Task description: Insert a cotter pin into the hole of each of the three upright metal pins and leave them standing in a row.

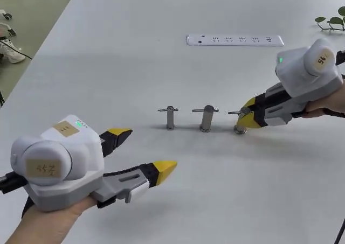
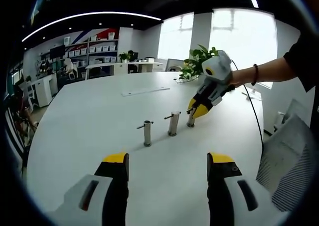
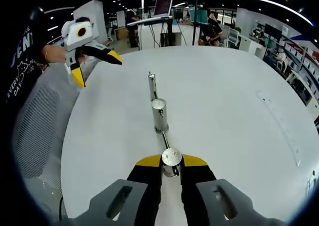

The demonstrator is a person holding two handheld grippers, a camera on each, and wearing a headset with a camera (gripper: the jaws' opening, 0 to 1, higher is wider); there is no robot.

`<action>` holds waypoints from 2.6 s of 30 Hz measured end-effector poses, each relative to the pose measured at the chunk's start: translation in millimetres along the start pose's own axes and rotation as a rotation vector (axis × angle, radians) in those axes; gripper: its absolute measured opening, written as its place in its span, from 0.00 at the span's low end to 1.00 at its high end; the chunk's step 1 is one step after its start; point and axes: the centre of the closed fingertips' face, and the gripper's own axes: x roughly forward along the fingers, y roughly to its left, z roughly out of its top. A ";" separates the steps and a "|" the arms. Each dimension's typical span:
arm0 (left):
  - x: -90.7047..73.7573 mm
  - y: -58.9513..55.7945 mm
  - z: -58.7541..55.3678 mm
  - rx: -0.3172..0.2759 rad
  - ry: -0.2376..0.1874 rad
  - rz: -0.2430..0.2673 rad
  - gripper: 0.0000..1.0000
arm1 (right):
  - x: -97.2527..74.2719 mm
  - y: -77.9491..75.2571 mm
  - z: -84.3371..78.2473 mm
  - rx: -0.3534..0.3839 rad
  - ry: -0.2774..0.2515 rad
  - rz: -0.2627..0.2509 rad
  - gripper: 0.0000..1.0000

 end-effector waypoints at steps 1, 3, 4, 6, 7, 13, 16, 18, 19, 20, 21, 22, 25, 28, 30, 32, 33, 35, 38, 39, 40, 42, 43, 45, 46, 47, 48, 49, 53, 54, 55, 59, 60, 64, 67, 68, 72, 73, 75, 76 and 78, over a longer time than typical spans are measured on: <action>0.1 -0.1 0.0 0.002 0.001 -0.001 0.63 | -0.5 -1.6 -0.8 -0.004 0.003 0.003 0.08; 0.3 0.1 0.0 0.004 0.003 0.000 0.63 | -0.9 -2.9 -2.0 -0.012 0.007 0.010 0.08; 0.5 0.3 -0.2 0.004 0.005 -0.001 0.63 | -1.1 -3.2 -2.6 -0.018 0.008 0.014 0.09; 0.7 0.6 -0.2 0.005 0.005 -0.001 0.63 | -1.0 -6.5 -4.7 -0.030 0.012 0.023 0.09; 0.8 0.8 -0.2 0.004 0.005 0.000 0.63 | -1.1 -6.1 -4.8 -0.041 0.015 0.030 0.09; 1.2 -0.4 -2.8 0.002 0.015 -0.003 0.62 | -0.5 -8.7 -5.2 -0.041 0.017 0.029 0.09; 1.2 -1.4 -4.0 0.002 0.020 -0.004 0.62 | -0.4 -12.3 -6.0 -0.036 0.014 0.017 0.12; 1.4 -1.7 -4.3 0.003 0.021 -0.004 0.62 | -1.6 -11.8 -5.0 -0.041 0.011 0.009 0.13; 1.5 -2.0 -4.3 0.002 0.021 -0.004 0.62 | -2.3 -11.5 -4.6 -0.038 0.010 0.006 0.15; 1.5 -2.1 -4.4 0.002 0.022 -0.002 0.62 | -3.2 -11.5 -4.1 -0.033 0.009 0.000 0.19; 1.5 -2.1 -4.0 0.002 0.021 -0.001 0.62 | -5.4 -11.2 -3.3 -0.033 0.006 -0.011 0.22; 1.4 -2.1 -3.5 0.002 0.019 0.000 0.63 | -6.9 -11.3 -3.1 -0.028 0.005 -0.020 0.24; 0.9 -1.5 -1.0 0.006 0.018 0.005 0.63 | -14.2 -11.7 -2.2 0.042 -0.002 -0.065 0.32; 0.1 0.3 4.3 0.004 0.008 0.013 0.63 | -22.9 -10.9 1.6 0.095 -0.038 -0.113 0.38; -0.3 1.3 7.2 0.004 0.006 0.018 0.63 | -29.1 -8.1 2.8 0.165 -0.052 -0.138 0.41; -0.7 2.3 9.6 0.002 0.004 0.023 0.63 | -35.3 -4.7 7.6 0.177 -0.079 -0.164 0.45; -1.0 2.4 10.8 0.000 0.001 0.025 0.63 | -37.5 -3.6 8.6 0.201 -0.084 -0.182 0.46; -1.3 3.2 12.6 -0.008 0.001 0.030 0.63 | -42.6 1.5 10.3 0.247 -0.089 -0.209 0.49; -2.0 4.8 14.3 -0.003 0.019 0.044 0.63 | -49.1 8.4 15.9 0.311 -0.119 -0.247 0.55; -2.3 5.1 14.7 0.000 0.025 0.047 0.63 | -51.9 12.0 17.4 0.341 -0.126 -0.262 0.57; -2.9 5.6 16.2 0.002 0.030 0.053 0.64 | -54.1 14.0 18.2 0.356 -0.128 -0.276 0.60; -3.5 6.4 17.9 0.002 0.030 0.056 0.65 | -57.5 17.9 21.3 0.367 -0.142 -0.303 0.63; -4.7 6.9 20.7 -0.005 0.025 0.063 0.66 | -60.0 24.2 23.9 0.367 -0.146 -0.319 0.64; -6.5 6.2 23.7 -0.013 0.019 0.070 0.70 | -63.5 30.1 26.6 0.366 -0.153 -0.353 0.66; -7.3 5.6 24.2 -0.016 0.019 0.071 0.71 | -64.7 32.3 27.3 0.373 -0.157 -0.363 0.68; -8.2 5.0 24.8 -0.018 0.019 0.074 0.72 | -66.1 34.7 28.5 0.385 -0.166 -0.374 0.69; -9.7 3.9 25.6 -0.017 0.019 0.078 0.74 | -67.3 38.8 29.6 0.405 -0.179 -0.383 0.71; -10.4 3.9 25.6 -0.016 0.019 0.079 0.75 | -67.9 41.9 30.5 0.418 -0.189 -0.388 0.73; -14.4 3.1 25.9 -0.017 0.018 0.090 0.81 | -70.9 53.3 34.6 0.464 -0.247 -0.425 0.74; -16.0 2.6 26.5 -0.015 0.013 0.095 0.83 | -71.3 57.3 36.5 0.483 -0.266 -0.426 0.75; -16.6 2.3 26.5 -0.014 0.013 0.096 0.84 | -71.4 59.2 36.9 0.492 -0.271 -0.424 0.76; -18.0 0.5 24.9 -0.006 0.021 0.098 0.91 | -73.4 69.7 42.1 0.516 -0.311 -0.423 0.78; -18.8 -1.4 22.6 0.001 0.036 0.101 0.93 | -73.3 72.8 42.6 0.516 -0.312 -0.431 0.78; -20.6 -2.1 23.0 0.022 0.040 0.113 0.98 | -72.6 78.5 41.3 0.526 -0.320 -0.445 0.81; -23.0 -2.0 23.5 0.013 0.031 0.118 0.99 | -70.7 82.3 39.7 0.552 -0.339 -0.450 0.84; -23.4 -1.9 23.2 0.011 0.032 0.119 0.99 | -70.5 83.1 38.9 0.558 -0.343 -0.447 0.84; -26.2 0.8 20.6 0.008 0.034 0.141 0.99 | -69.7 86.0 35.2 0.546 -0.336 -0.459 0.85; -26.5 0.9 21.0 0.002 0.029 0.144 0.99 | -70.2 85.1 34.0 0.546 -0.331 -0.463 0.85; -25.2 1.8 19.9 -0.009 0.030 0.143 0.99 | -71.0 83.3 33.4 0.539 -0.331 -0.473 0.85; -24.3 2.2 19.3 -0.012 0.033 0.142 0.99 | -71.4 82.3 32.7 0.536 -0.328 -0.480 0.85; -23.6 3.4 19.3 -0.010 0.037 0.147 0.99 | -72.3 80.9 32.2 0.533 -0.325 -0.490 0.85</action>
